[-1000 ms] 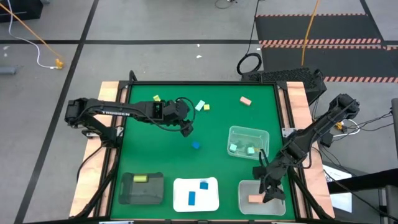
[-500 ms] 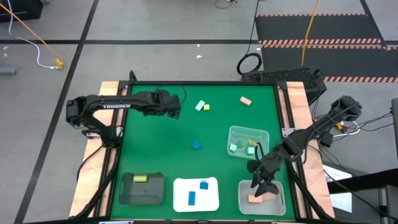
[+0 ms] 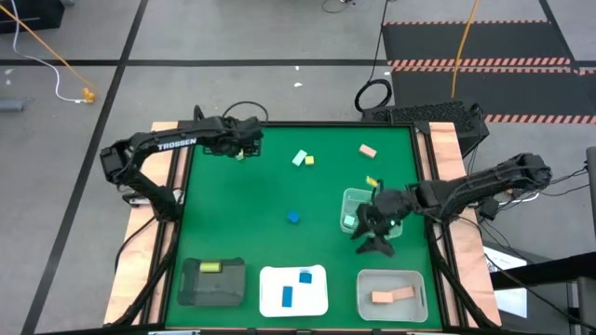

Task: Sort & place blocks by color
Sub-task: Put the left green block into the black bin

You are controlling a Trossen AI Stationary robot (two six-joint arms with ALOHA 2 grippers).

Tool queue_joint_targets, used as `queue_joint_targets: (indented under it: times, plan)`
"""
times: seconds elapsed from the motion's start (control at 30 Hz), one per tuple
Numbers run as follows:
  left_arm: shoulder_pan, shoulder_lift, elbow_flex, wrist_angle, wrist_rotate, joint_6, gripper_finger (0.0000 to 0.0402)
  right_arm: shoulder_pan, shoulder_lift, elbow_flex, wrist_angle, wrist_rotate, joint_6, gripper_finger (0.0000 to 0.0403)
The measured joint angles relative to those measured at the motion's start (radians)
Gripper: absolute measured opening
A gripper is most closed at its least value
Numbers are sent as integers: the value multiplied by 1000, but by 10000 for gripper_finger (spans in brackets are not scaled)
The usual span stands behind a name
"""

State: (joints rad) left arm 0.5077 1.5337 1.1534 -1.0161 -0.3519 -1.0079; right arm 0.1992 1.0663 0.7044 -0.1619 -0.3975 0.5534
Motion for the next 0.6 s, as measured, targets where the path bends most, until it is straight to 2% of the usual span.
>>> queue_joint_targets:
  times: [0.3,0.6]
  plan:
    - [12,96,-2,24,11,52,273,-284,-42,0,-5,6,-175,244]
    - [24,168,-5,70,98,-89,273,-559,-48,0,43,-11,-434,244]
